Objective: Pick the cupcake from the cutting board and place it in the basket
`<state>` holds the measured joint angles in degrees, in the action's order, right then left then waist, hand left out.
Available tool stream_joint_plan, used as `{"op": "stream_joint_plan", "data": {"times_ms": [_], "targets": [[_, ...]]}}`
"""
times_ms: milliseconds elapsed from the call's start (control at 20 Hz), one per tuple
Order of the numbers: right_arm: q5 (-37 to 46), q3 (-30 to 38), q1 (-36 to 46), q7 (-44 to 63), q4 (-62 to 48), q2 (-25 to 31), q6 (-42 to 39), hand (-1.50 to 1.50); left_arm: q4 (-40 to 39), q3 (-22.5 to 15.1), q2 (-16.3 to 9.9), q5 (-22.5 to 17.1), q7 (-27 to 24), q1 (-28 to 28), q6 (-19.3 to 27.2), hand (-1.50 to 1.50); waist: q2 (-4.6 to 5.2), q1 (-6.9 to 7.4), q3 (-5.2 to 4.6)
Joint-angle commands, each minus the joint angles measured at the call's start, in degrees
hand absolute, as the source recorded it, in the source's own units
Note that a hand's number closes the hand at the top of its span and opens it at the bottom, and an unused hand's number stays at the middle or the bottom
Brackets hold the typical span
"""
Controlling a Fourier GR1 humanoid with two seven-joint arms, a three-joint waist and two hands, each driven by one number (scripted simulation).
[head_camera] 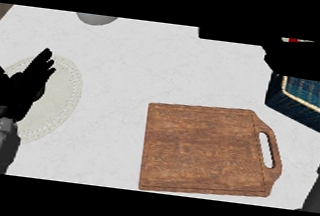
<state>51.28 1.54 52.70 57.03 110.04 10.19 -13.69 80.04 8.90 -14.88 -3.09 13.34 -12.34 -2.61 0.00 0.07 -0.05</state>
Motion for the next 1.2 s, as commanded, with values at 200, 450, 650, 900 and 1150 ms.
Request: {"op": "stream_joint_plan", "data": {"times_ms": [200, 450, 650, 900, 1150], "targets": [[-3.4, 10.0, -6.1, -7.8, -6.1, 8.0, 0.4, 1.50, 2.3, 0.0, 0.1, 0.3, 1.8, -0.1, 0.4, 0.00, -0.02, -0.11, 0.07], [-3.4, 11.1, -8.3, -15.3, -13.0, 11.2, 3.1, 1.50, -3.0, 1.7, -0.5, -0.8, -2.6, -0.7, -1.9, 0.00, 0.09, 0.06, 0.03], [-7.1, 16.3, -12.1, -22.2, -16.5, 12.2, 8.4, 1.50, -0.5, 0.4, 0.6, 0.6, -1.3, 0.5, -0.8, 0.00, 0.04, 0.06, 0.05], [-9.8, 18.5, -11.5, -29.6, -26.0, 13.1, 13.3, 1.50, 6.0, -0.2, 1.0, -0.5, 2.9, 2.8, -1.2, 0.00, 0.01, 0.46, 0.06], [-6.7, 22.5, -13.0, -27.0, -30.1, 12.8, 21.4, -1.50, 1.7, 0.2, 0.3, 0.5, 1.5, 0.6, -1.4, 0.00, 0.09, 0.30, 0.06]]}}
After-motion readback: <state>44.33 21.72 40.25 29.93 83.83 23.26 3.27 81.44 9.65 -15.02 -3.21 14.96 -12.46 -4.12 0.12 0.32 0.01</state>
